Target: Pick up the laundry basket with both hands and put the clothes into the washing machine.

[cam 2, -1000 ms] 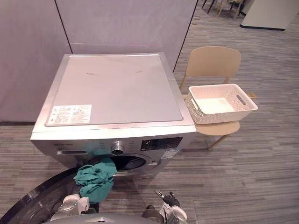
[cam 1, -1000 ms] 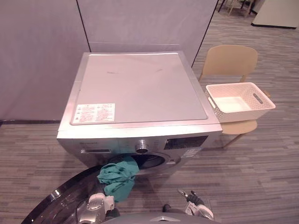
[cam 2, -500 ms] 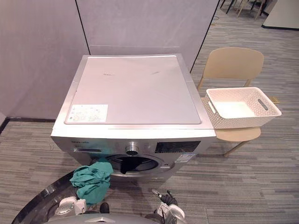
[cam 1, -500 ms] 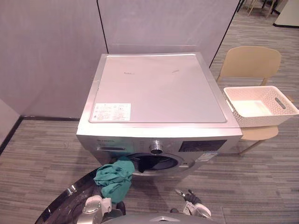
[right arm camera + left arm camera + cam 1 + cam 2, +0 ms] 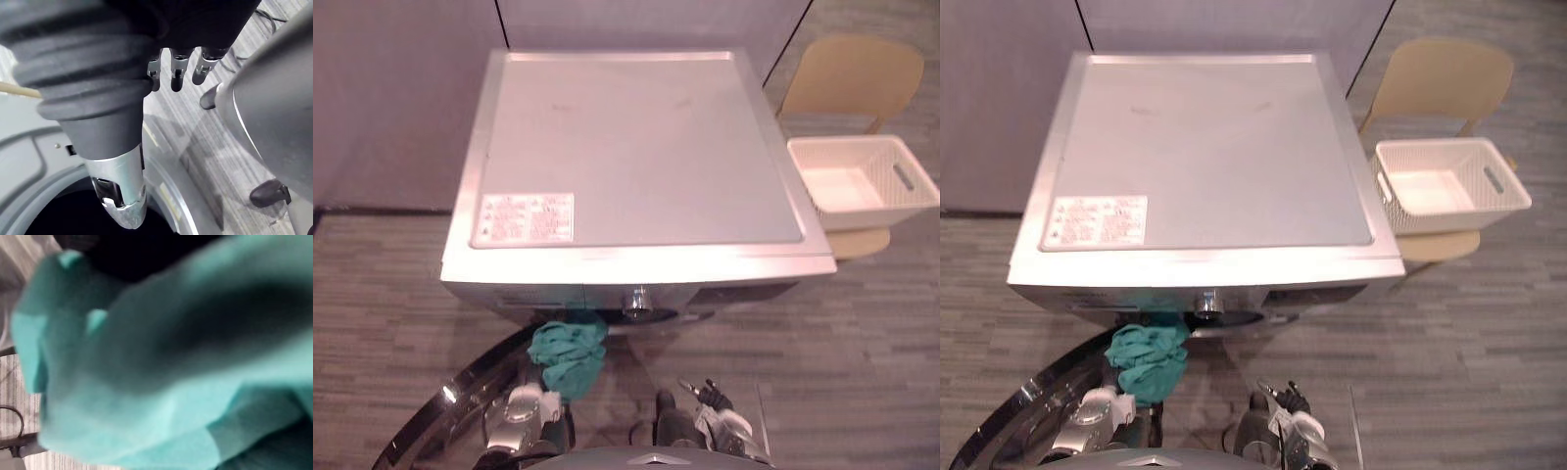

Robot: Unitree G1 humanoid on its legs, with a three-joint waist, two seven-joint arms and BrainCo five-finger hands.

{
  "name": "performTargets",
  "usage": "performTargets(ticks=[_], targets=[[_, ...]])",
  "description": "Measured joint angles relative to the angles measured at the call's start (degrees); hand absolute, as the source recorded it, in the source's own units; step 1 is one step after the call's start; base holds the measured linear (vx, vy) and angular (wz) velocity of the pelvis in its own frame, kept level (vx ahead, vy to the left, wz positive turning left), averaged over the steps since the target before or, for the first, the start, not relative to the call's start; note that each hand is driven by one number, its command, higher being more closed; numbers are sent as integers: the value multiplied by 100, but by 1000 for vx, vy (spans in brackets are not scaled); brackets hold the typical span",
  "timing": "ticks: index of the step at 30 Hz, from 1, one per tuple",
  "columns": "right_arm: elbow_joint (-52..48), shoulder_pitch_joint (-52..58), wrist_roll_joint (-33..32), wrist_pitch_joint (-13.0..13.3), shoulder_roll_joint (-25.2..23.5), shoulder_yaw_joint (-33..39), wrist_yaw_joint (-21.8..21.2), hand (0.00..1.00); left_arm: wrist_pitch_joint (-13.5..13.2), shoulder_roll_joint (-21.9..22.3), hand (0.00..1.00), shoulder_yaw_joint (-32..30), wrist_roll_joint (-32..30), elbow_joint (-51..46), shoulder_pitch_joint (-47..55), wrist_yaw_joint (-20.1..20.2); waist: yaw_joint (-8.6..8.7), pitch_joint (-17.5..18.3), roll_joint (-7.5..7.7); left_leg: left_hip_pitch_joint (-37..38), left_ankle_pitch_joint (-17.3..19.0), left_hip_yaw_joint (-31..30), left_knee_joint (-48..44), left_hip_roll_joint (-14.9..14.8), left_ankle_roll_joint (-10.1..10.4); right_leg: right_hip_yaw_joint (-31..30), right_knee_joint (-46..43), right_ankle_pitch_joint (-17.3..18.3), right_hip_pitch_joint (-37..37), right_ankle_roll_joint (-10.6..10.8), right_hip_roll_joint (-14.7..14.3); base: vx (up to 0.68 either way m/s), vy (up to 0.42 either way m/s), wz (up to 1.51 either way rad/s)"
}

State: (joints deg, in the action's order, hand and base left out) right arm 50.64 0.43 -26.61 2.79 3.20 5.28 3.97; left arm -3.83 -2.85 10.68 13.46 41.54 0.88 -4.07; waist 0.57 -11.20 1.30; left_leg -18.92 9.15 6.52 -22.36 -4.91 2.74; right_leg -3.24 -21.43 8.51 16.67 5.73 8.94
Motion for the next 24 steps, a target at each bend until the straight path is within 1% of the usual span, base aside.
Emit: performTargets(ticks=[1, 2, 3, 4, 5, 6, 7, 8, 9, 11, 12, 13, 14, 16, 17, 19, 22, 24], targets=[[-74, -28, -3, 8, 9, -32, 2, 0, 0, 5, 100, 35, 1, -44, -69, -4, 7, -92, -13, -130, 104, -1, -240, -27, -6, -22, -170, 76, 101, 41, -5, -194, 51, -16], [-201, -71, -9, 21, 23, -93, 11, 0, 0, 15, 100, 117, -1, -114, -187, -5, 5, -176, -34, -446, 323, -22, -679, -93, -12, -95, -582, 258, 424, 57, -55, -225, 54, -10], [-340, -94, -45, 91, 26, -235, 30, 0, 0, 8, 100, 147, -7, -239, -280, -13, 20, -203, -39, -833, 512, -21, -1112, -171, -18, -113, -1025, 457, 818, 52, -84, -225, 47, -8], [-429, -109, -64, 107, 25, -284, 33, 0, -2, 6, 100, 194, -11, -282, -363, -19, 23, -253, -39, -985, 613, -35, -1299, -193, -18, -124, -1228, 547, 983, 43, -94, -219, 24, -4], [-575, -174, -100, 118, 21, -360, 37, 0, -2, 8, 100, 336, -14, -296, -521, -27, -14, -367, -41, -1253, 738, -57, -1636, -243, 7, -162, -1601, 697, 1281, 30, -122, -163, 5, -7], [-639, -196, -127, 124, 27, -413, 46, 0, -1, 12, 100, 399, -18, -297, -583, -28, -16, -385, -45, -1387, 782, -67, -1771, -264, 11, -185, -1757, 754, 1420, 29, -136, -168, -3, -5], [-766, -252, -240, 183, 21, -480, 58, 0, 2, 19, 100, 583, -31, -302, -738, -39, -2, -447, -46, -1669, 865, -109, -2047, -278, 27, -228, -2084, 878, 1729, 40, -152, -107, -13, 1], [-896, -340, -300, 220, 19, -510, 145, 0, 15, 51, 100, 731, -62, -303, -863, -49, 20, -568, -67, -1869, 945, -163, -2280, -306, 41, -236, -2315, 966, 1917, 29, -183, -92, -14, -1], [-957, -369, -341, 233, 16, -514, 181, 0, 24, 76, 100, 797, -109, -303, -927, -52, 16, -615, -72, -1974, 980, -187, -2398, -333, 49, -246, -2416, 998, 2015, 33, -216, -71, -17, -10], [-1196, -523, -564, 333, -6, -567, 297, 0, 50, 129, 100, 1081, -191, -303, -1266, -62, -4, -763, -73, -2437, 1084, -225, -2870, -472, 44, -274, -2879, 1113, 2474, 56, -322, -50, -29, -9], [-1246, -576, -595, 364, -5, -587, 307, 0, 55, 151, 100, 1124, -242, -303, -1372, -63, -8, -795, -63, -2554, 1126, -236, -2980, -492, 51, -285, -2998, 1147, 2592, 79, -335, -36, -29, -6], [-1434, -671, -731, 397, 10, -647, 375, 0, 70, 196, 100, 1207, -256, -303, -1621, -80, -24, -907, -67, -2734, 1192, -263, -3184, -528, 63, -306, -3212, 1207, 2792, 123, -361, -37, -30, -12], [-1592, -782, -798, 432, -5, -717, 417, 0, 85, 239, 100, 1224, -258, -303, -1864, -111, -37, -1021, -60, -2853, 1253, -276, -3344, -584, 75, -370, -3396, 1262, 2945, 118, -419, -36, -29, -17], [-1810, -872, -915, 475, -49, -756, 418, 0, 88, 279, 100, 1214, -253, -303, -2162, -199, -57, -1127, -66, -2977, 1311, -255, -3496, -636, 90, -410, -3569, 1297, 3124, 148, -458, -43, -26, -20], [-1922, -944, -972, 507, -109, -866, 423, 0, 91, 285, 100, 1178, -245, -303, -2437, -300, -47, -1166, -54, -3116, 1328, -238, -3582, -691, 95, -454, -3668, 1312, 3294, 158, -530, -47, -23, -19], [-2051, -967, -1026, 519, -177, -930, 436, 0, 90, 313, 100, 1108, -234, -303, -2705, -410, -53, -1177, -52, -3255, 1337, -206, -3645, -757, 102, -481, -3744, 1313, 3466, 158, -585, -49, -34, -17], [-2127, -1038, -1068, 631, -287, -958, 486, 0, 89, 415, 100, 610, -50, -308, -3173, -668, -31, -1244, -46, -3458, 1382, -181, -3771, -882, 154, -562, -3840, 1304, 3734, 148, -737, -56, -28, -23], [-2313, -1036, -1180, 737, -300, -960, 504, 0, 86, 369, 100, 135, 299, -308, -3611, -908, 9, -1298, -37, -3667, 1421, -170, -3888, -1023, 172, -581, -3893, 1262, 3957, 123, -869, -60, -18, -30]])
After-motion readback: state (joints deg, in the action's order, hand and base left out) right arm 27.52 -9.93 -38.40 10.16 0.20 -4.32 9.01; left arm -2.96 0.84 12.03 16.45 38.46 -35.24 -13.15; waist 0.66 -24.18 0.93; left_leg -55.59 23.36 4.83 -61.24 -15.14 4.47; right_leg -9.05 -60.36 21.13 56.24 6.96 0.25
